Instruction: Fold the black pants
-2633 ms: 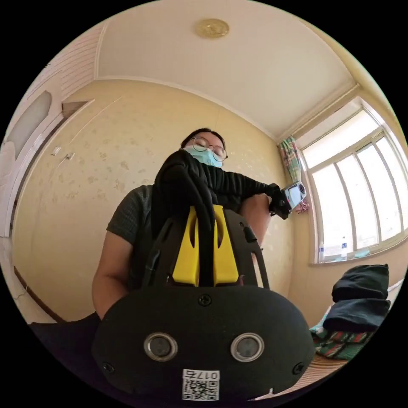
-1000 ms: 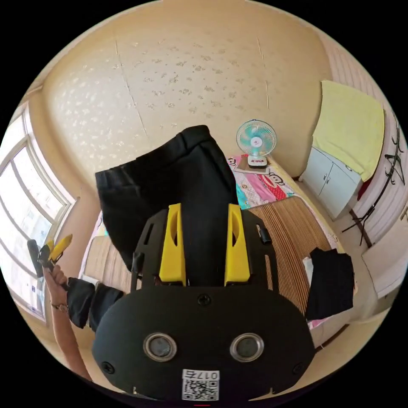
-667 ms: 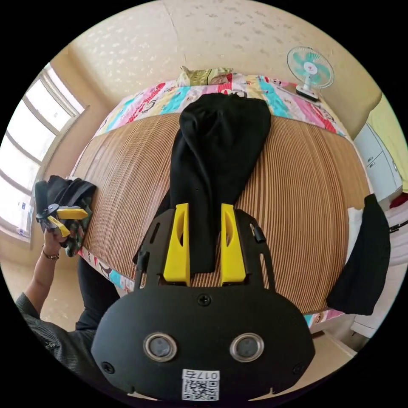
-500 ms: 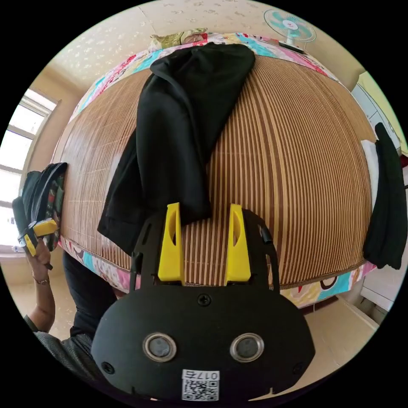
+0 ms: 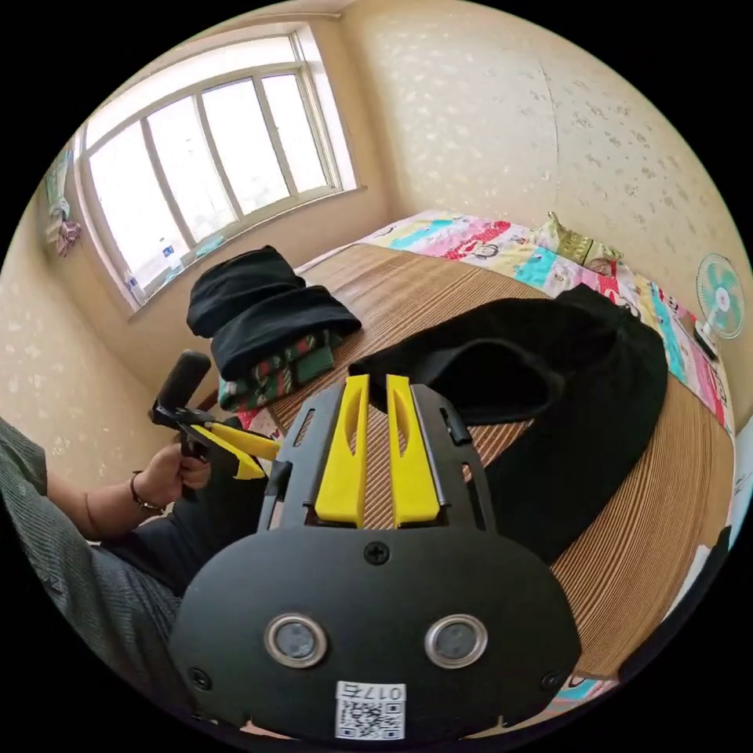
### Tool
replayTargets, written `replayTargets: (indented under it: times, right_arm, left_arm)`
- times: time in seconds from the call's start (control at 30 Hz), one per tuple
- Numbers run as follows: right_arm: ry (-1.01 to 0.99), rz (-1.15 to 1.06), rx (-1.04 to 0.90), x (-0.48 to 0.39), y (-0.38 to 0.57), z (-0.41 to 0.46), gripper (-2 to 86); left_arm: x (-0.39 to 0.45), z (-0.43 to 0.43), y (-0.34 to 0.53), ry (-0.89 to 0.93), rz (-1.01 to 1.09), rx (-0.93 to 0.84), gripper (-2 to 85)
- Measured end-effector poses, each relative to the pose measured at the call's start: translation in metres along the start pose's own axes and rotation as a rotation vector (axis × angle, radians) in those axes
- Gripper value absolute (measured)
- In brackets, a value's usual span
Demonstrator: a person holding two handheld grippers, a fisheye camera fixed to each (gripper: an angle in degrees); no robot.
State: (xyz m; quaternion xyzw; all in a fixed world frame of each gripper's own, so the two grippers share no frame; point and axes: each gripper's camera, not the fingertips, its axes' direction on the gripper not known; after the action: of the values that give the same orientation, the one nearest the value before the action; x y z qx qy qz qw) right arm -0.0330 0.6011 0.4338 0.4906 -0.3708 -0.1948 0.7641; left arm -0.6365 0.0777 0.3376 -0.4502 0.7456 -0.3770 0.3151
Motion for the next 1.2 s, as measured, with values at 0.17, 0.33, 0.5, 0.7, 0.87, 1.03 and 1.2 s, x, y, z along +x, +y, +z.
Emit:
replayTargets:
  times: [0.17, 0.33, 0.5, 0.7, 0.87, 1.03, 1.2]
  right_arm:
    - [0.012, 0.373, -0.075, 0.08, 0.064, -0.004, 1.1]
    - [0.101, 0.564, -0.17, 0.156, 0.115, -0.031, 1.2]
    - [0.216, 0.27, -0.493, 0.166, 0.144, -0.016, 0.5]
    - [0.499, 0.186, -0.826, 0.166, 0.18, -0.069, 0.5]
    - [0.347, 0.629, -0.59, 0.218, 0.196, -0.166, 0.9]
    - [-0.301, 0.876, 0.118, 0.225, 0.22, -0.244, 2.2]
    - [-0.507, 0.846, -0.071, 0.213, 0.196, -0.198, 9.1]
  left_arm:
    - [0.002, -0.038, 0.017, -0.189, -0.019, 0.079, 13.2]
    - [0.01, -0.012, -0.039, -0.252, 0.06, -0.03, 14.7]
    - [0.041, 0.018, -0.106, -0.328, 0.164, -0.047, 14.8]
    - [0.032, 0.017, -0.114, -0.473, 0.163, -0.005, 12.6]
    - [-0.032, -0.015, -0.111, -0.515, -0.02, 0.02, 13.5]
    - [-0.086, -0.001, -0.089, -0.377, -0.068, -0.149, 5.0]
    - [-0.08, -0.004, -0.036, -0.215, -0.078, -0.195, 1.3]
